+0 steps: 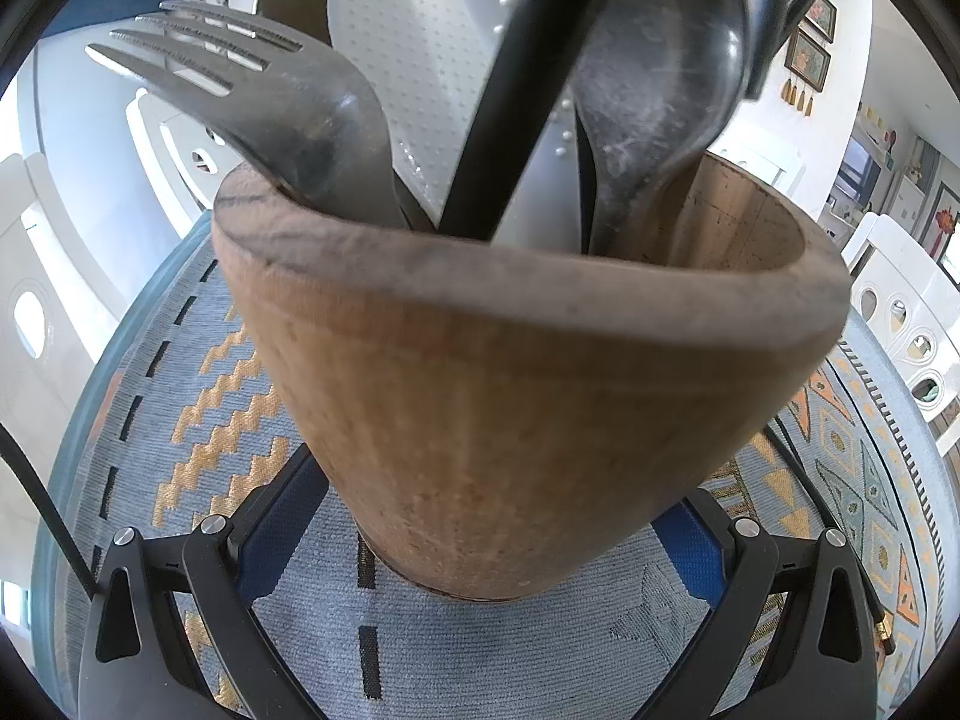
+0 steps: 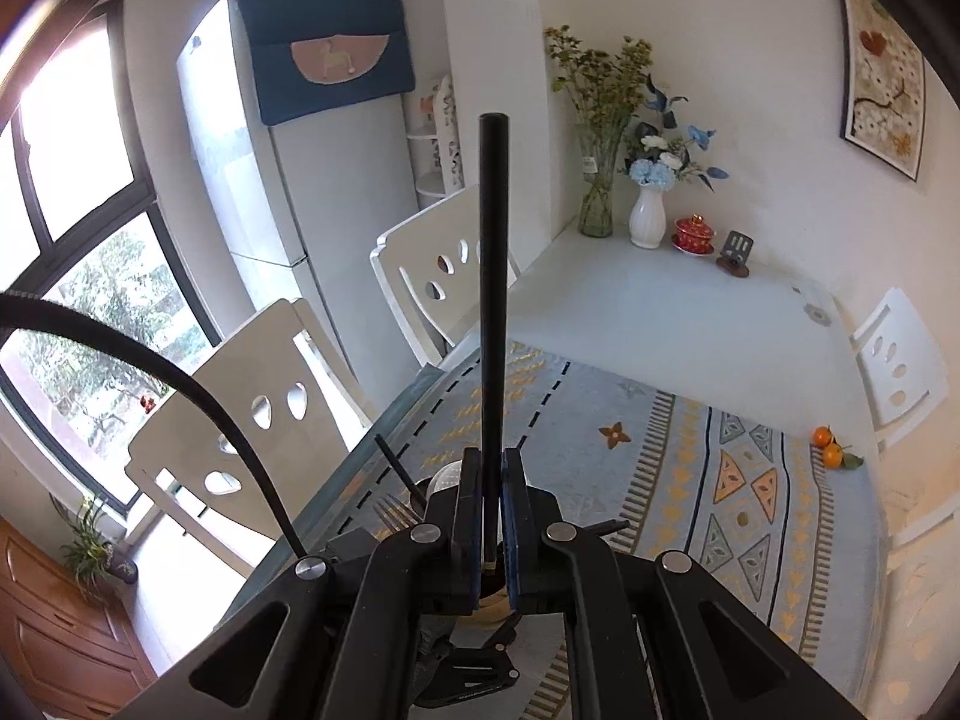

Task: Organize utensils
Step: 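Open the right tool to drop the chopstick into the cup, then move the open right tool back over the last black chopstick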

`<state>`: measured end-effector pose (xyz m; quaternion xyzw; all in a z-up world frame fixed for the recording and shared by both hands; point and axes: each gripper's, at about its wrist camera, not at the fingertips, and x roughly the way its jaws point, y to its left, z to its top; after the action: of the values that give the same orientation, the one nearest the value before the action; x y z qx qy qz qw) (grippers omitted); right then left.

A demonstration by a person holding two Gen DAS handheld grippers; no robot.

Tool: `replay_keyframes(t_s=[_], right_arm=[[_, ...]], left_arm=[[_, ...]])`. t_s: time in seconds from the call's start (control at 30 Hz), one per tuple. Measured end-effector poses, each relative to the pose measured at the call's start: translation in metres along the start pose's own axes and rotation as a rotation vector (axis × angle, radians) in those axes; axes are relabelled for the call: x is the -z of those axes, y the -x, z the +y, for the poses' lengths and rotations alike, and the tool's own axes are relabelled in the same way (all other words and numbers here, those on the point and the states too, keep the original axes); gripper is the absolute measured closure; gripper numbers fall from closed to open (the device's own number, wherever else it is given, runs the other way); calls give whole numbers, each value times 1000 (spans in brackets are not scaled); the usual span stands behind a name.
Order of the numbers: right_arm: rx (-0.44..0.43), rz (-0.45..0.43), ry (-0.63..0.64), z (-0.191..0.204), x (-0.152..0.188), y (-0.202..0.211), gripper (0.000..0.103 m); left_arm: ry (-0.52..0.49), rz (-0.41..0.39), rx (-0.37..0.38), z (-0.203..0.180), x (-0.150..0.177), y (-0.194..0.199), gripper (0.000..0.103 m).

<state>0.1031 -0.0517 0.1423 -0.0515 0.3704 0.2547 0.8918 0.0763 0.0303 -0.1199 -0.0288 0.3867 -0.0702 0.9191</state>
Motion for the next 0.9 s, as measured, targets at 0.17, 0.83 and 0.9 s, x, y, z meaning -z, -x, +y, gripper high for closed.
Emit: replay_keyframes(t_s=[0.17, 0.83, 0.9], right_arm=[[14, 15, 28, 6, 2, -7, 98], [73, 2, 14, -15, 3, 26, 79], [100, 33, 3, -24, 14, 26, 78]], left_arm=[[0, 0, 0, 1, 0, 0, 1], [5, 10, -2, 4, -1, -4, 0], [-1, 10, -9, 3, -2, -5, 0]])
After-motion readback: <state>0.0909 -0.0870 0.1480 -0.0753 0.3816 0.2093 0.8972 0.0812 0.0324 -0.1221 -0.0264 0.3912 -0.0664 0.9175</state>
